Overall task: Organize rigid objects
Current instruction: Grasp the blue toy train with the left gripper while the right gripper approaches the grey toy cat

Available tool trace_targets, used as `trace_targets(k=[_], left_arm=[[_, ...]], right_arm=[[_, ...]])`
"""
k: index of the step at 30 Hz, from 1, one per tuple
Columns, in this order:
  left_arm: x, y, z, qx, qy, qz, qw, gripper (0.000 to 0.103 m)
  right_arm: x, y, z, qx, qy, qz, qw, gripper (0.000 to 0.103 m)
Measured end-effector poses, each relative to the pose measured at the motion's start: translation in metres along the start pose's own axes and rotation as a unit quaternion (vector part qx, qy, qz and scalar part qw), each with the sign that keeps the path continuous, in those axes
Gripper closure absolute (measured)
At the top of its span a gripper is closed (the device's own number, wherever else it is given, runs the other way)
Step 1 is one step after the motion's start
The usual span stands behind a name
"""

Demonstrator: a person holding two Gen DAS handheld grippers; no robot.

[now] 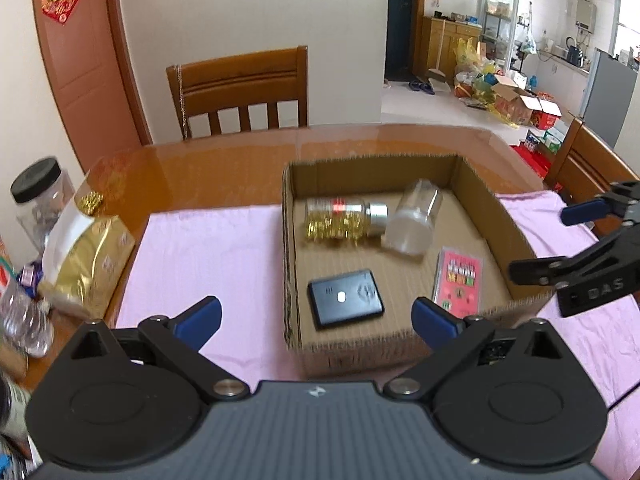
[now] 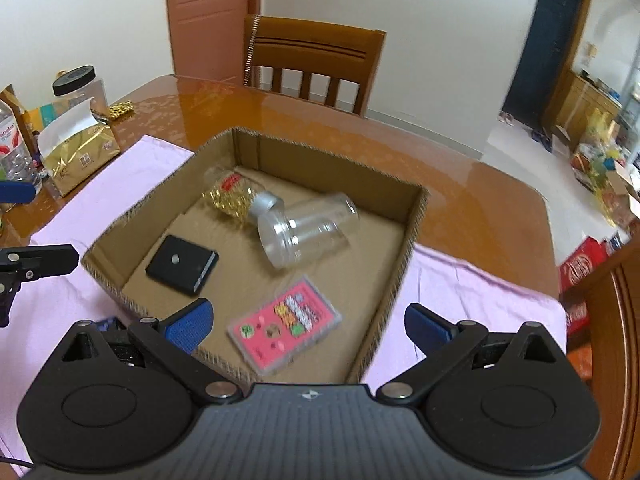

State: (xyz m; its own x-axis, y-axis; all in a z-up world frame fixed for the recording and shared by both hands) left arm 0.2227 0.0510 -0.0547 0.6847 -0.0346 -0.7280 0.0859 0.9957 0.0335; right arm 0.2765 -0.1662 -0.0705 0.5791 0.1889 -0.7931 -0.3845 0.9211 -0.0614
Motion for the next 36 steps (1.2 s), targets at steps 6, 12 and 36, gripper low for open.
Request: trace_targets(k=[6,12,36], left_arm=[[0.007,0.0,-0.033,-0.002,0.026,0.018,0.9995,0.002],[0.017,-0.002,-0.062,-0.014,0.055,0.009,0.9984,0.002],[0.078,0.011,-0.103,-0.087,0.128,0.054,0.9864,0.002]], right_arm=[[-0.019,0.005,-0.04,0.024,-0.002,-0.019,1.0,0.0],[-0.034,0.015,-0.089,0.049,0.002,-0.043,0.998,0.0],[-0.029,0.017,-0.149,-0.011,0.064,-0.012,0.998,0.0]])
Point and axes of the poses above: each gripper's, at about its wrist camera, not at the fingertips, and x roughly the way its jaws point, y to its left, z to its top, the point moved 5 cm from there along x, roughly the way its jaws point
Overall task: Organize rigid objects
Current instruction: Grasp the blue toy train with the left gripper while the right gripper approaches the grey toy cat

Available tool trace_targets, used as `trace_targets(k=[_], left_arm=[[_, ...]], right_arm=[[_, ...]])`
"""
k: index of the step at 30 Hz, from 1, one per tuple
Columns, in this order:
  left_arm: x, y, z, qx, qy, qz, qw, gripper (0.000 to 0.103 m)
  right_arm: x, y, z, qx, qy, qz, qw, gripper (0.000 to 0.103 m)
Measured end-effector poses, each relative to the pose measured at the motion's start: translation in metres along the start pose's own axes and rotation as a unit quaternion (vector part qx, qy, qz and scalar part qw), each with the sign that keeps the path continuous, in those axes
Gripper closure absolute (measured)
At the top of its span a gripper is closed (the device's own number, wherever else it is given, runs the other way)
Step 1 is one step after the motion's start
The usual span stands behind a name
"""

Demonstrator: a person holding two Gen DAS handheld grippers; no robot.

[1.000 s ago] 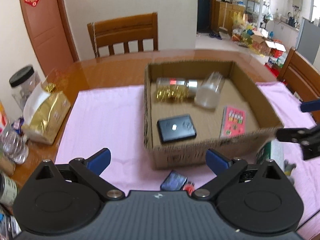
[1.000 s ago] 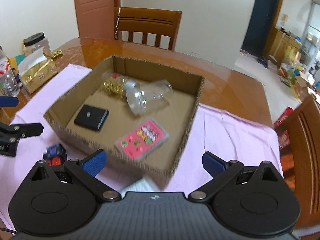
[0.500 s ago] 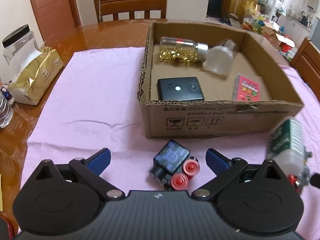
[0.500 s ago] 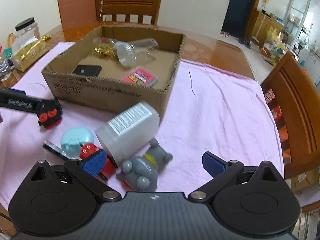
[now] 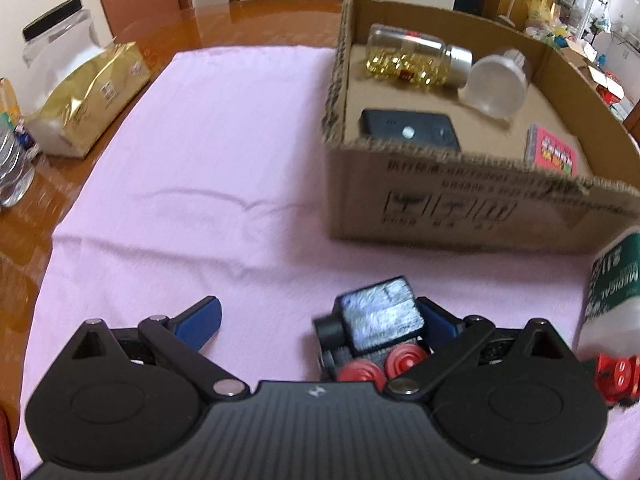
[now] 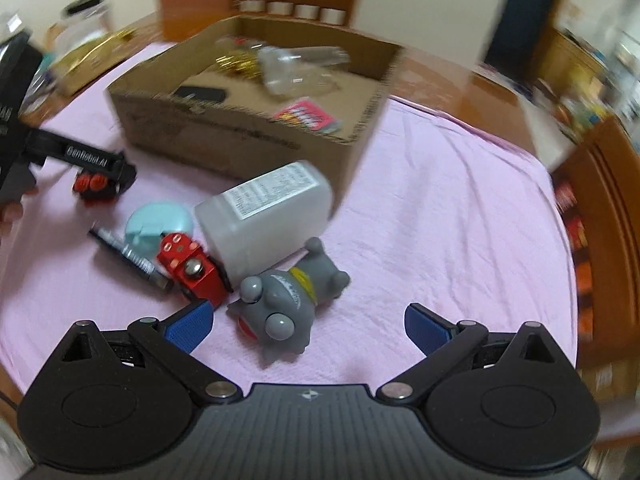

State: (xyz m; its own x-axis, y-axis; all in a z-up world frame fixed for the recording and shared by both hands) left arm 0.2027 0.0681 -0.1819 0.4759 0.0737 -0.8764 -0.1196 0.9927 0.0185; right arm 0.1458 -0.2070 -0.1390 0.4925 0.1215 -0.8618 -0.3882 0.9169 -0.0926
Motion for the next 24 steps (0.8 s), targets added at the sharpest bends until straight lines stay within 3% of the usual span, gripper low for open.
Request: trace_targets(k=[5,11,21,24], left_arm=[[-0.005,0.005,-0.013,-0.018,0.003,0.007,0.9998,0.002],[-0.009,0.009,-0.019,-0.039,0.004,0.019,0.9991,0.002],[-0.009,0.011,-0.02,-0.056,0.002,0.028,0.9981,0.001],[-0.009,0.011,-0.021,-0.057,-0.002,0.029,0.9979,0.001]], right_arm=[[0.016,0.0,0.0,-0.096,0.015,0.041,0.994,0.0],[0.038,-0.003,0.008,-0.166,0.03,0.089,0.982,0.0],[0.061,0.01,0.009,-0.185,0.075,0.15,0.968,0.0],[0.056,0.016,-0.001,-0.188,0.071,0.141,0.969,0.0]])
Point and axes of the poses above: each gripper's, at about its wrist camera, not at the fingertips, and x roughly the way its jaws point, y to its left, z to its top, the point moved 5 cm from there along x, roughly the way its jaws point
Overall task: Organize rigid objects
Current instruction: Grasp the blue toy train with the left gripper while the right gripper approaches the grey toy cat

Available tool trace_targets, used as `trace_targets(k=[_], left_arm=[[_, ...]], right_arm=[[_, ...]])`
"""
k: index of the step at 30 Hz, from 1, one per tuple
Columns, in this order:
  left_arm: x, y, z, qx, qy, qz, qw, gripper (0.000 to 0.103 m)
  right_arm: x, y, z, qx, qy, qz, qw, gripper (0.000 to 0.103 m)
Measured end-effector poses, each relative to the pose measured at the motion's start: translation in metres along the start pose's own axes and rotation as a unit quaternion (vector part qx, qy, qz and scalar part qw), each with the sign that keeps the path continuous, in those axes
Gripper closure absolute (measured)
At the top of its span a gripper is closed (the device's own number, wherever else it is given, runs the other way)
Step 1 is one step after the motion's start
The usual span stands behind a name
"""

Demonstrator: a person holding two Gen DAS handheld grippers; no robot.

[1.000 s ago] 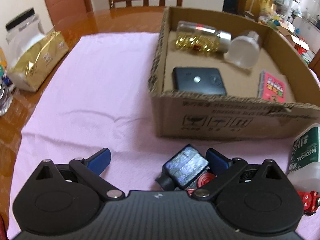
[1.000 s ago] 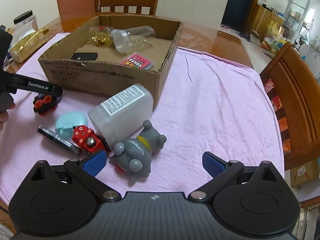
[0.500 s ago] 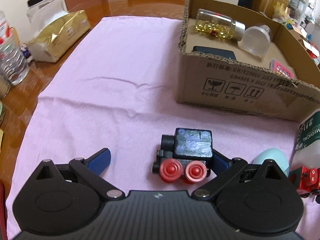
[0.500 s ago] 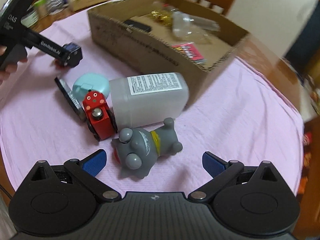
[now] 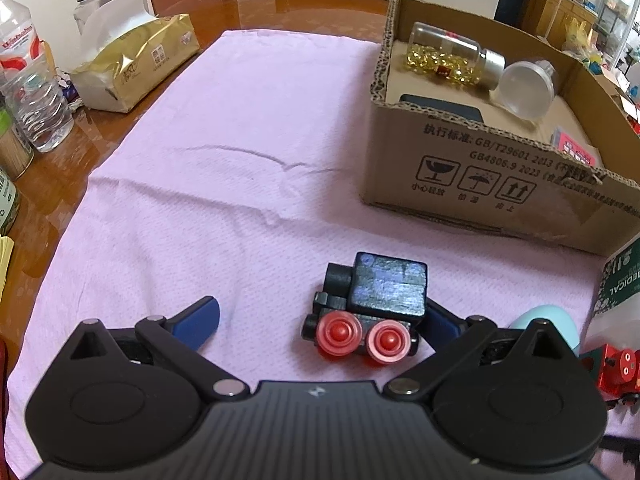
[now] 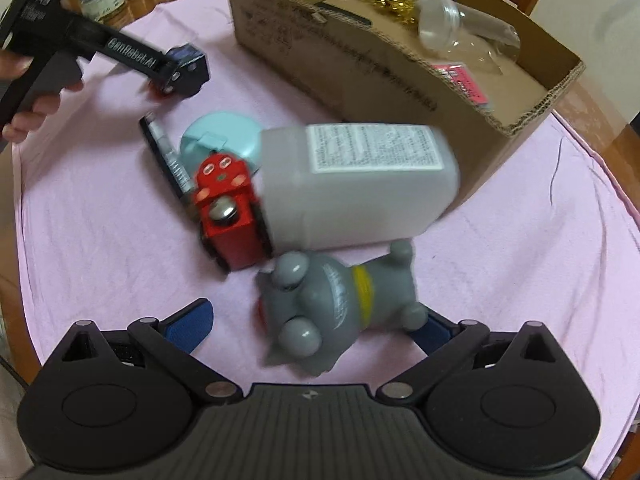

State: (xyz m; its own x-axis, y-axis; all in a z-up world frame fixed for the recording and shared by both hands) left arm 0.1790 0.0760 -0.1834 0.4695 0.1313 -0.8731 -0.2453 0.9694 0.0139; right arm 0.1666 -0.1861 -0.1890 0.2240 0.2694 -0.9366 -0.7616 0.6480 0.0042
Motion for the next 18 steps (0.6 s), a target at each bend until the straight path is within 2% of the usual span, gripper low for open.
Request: trace_targets(k=[7,12,18], left_arm=[[-0.001,-0.002,-0.002,0.003,-0.001,-0.003,1.0,0.002],[-0.006,-0.011,-0.006,0.038,-0.008,-0.022,0.999,0.007],[-0.01,-0.012,-0.002,0.046,-0.013,-0.03,0.9984,0.026]], right_arm=[[-0.005,0.018,-0.012,0.017,0.01,-0.006,1.0,0.0],[-0.006,0.018,-0.012,0.035,0.0,-0.015,0.999,0.0],[-0.006,0.018,-0.013,0.038,-0.006,-0.016,0.999,0.0]])
Point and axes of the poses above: each gripper's, at about its wrist camera, not at the fingertips, and x roughly the way its jaws point, y to its left, z to its top, the point moved 5 cm from there along x, roughly the way its jaws point
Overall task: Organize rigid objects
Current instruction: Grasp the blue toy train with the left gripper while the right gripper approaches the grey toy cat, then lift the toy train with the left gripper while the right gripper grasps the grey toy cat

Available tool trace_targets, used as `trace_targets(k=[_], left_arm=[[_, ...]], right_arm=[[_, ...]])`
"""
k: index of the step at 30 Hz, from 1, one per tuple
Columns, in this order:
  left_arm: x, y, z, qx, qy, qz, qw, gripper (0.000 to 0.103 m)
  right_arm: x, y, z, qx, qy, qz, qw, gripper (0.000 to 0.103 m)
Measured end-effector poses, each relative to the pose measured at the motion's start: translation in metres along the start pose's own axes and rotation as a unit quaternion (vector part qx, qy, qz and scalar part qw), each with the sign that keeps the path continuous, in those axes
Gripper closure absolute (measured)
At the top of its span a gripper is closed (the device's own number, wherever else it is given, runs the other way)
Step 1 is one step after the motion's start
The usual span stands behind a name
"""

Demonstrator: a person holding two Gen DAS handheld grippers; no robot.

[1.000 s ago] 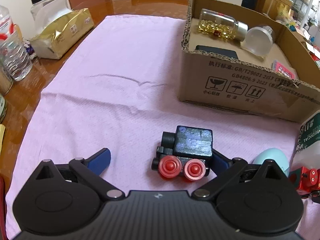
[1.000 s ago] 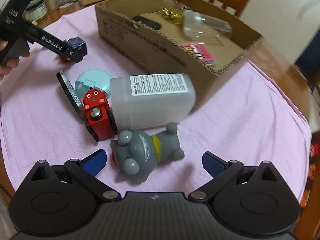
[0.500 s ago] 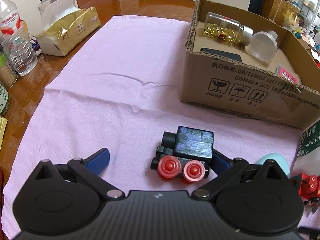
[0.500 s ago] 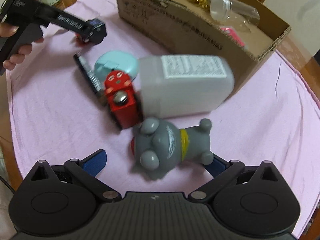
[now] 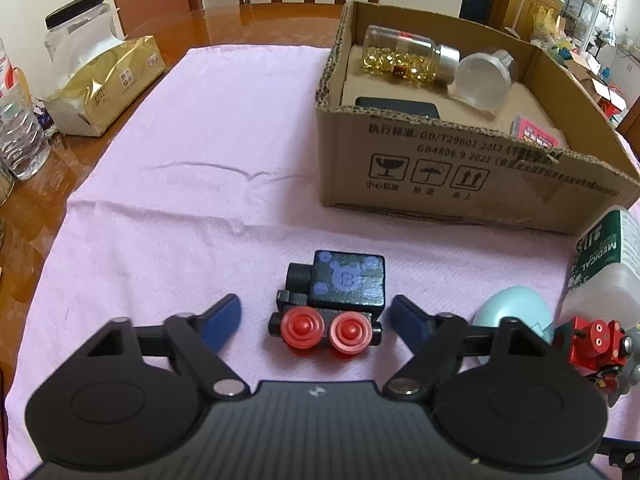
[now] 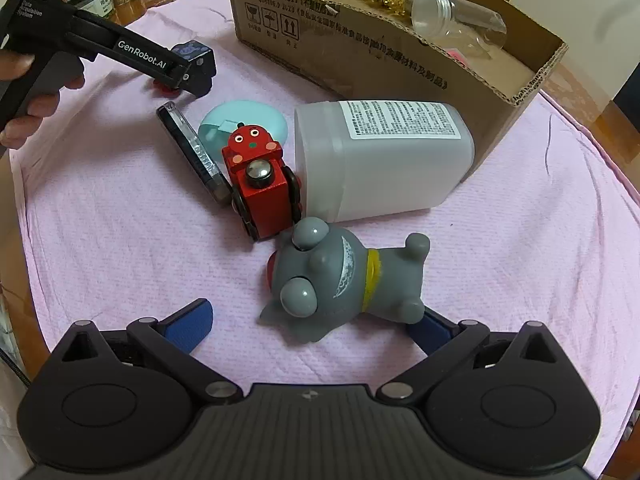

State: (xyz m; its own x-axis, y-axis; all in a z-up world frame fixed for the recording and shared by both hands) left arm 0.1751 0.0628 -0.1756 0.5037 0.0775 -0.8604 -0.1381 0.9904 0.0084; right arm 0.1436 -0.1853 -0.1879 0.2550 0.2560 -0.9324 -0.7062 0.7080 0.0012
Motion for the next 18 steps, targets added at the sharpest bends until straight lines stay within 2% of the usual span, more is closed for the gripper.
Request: trace_targets(k=[7,18], left_arm=[[-0.0035,-0.0022,0.0011,-0.003,-0.004,0.0,1.0,0.043],[-0.0039,-0.0049,0.0016,0.004,-0.002,-0.002,1.0,0.046]], right_arm=[[-0.0009,0.0001,-0.0024,0.013,-0.012,-0.006,1.0,0.0],[-0.0014,-0.0031,0.0044,0.045,-0.017,-0.019,0.999,0.001]])
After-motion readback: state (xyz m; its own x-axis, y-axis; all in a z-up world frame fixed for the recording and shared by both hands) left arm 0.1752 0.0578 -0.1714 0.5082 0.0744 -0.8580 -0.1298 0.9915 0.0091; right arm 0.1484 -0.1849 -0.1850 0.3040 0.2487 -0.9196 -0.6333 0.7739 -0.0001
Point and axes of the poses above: each gripper's, at about its wrist camera, not at the fingertips, and x roughly the way its jaws point, y to its left, z to its top, the point moved 5 cm from there along x, roughly the way its jaws point
